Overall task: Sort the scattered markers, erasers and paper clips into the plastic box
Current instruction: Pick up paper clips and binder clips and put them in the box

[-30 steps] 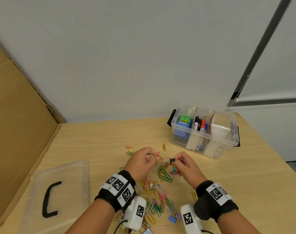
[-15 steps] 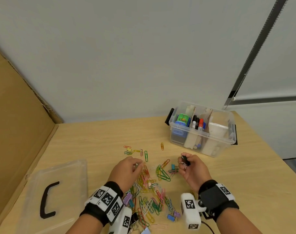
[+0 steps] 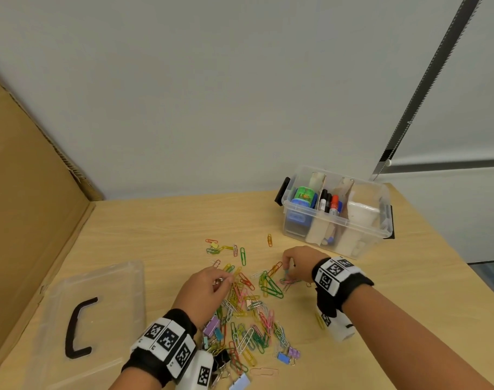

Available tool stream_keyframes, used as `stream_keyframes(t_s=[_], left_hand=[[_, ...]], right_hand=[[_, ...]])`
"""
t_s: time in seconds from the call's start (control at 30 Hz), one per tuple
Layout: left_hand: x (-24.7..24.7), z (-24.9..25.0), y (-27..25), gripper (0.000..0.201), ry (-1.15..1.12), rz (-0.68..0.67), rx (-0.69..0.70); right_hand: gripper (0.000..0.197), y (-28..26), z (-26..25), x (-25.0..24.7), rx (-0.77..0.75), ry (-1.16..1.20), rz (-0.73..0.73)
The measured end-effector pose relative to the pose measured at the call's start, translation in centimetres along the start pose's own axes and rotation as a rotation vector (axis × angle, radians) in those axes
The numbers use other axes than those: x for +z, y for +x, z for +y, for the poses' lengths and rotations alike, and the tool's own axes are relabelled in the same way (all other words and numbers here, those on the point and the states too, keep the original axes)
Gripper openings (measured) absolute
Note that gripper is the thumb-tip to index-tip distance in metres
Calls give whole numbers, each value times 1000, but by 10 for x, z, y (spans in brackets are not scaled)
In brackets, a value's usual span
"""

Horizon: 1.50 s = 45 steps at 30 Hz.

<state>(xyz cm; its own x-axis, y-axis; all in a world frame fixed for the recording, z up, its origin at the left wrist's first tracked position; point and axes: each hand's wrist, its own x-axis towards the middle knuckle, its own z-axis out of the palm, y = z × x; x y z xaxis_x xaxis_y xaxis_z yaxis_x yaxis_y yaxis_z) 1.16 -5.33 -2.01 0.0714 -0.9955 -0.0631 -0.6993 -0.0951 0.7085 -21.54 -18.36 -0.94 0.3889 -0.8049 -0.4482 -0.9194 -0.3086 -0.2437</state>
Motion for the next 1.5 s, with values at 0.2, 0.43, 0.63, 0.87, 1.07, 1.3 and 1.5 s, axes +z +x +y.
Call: stream_keyframes(t_s=[0.2, 0.43, 0.63, 0.87, 1.07, 1.3, 1.5], left_hand=[[2, 6, -3, 24, -2, 13, 0], [20, 31, -1, 20, -23, 27, 7], [39, 61, 7, 20, -13, 51, 18], [68, 102, 14, 22, -55, 133, -7], [85, 134, 9, 20, -68, 155, 52], [80, 207, 47, 21, 27, 160, 203], [106, 294, 159, 17, 402, 87, 395]], right_hand=[[17, 0, 0, 9, -9, 32, -8], [13, -25, 17, 5, -123, 183, -6], [12, -91, 53, -86, -223, 516, 236], [8, -29, 140, -156, 140, 545, 619], [28, -19, 145, -168, 128, 311, 312], [45, -43, 176, -89, 66, 301, 570], [52, -35, 181, -57, -15, 355, 689]])
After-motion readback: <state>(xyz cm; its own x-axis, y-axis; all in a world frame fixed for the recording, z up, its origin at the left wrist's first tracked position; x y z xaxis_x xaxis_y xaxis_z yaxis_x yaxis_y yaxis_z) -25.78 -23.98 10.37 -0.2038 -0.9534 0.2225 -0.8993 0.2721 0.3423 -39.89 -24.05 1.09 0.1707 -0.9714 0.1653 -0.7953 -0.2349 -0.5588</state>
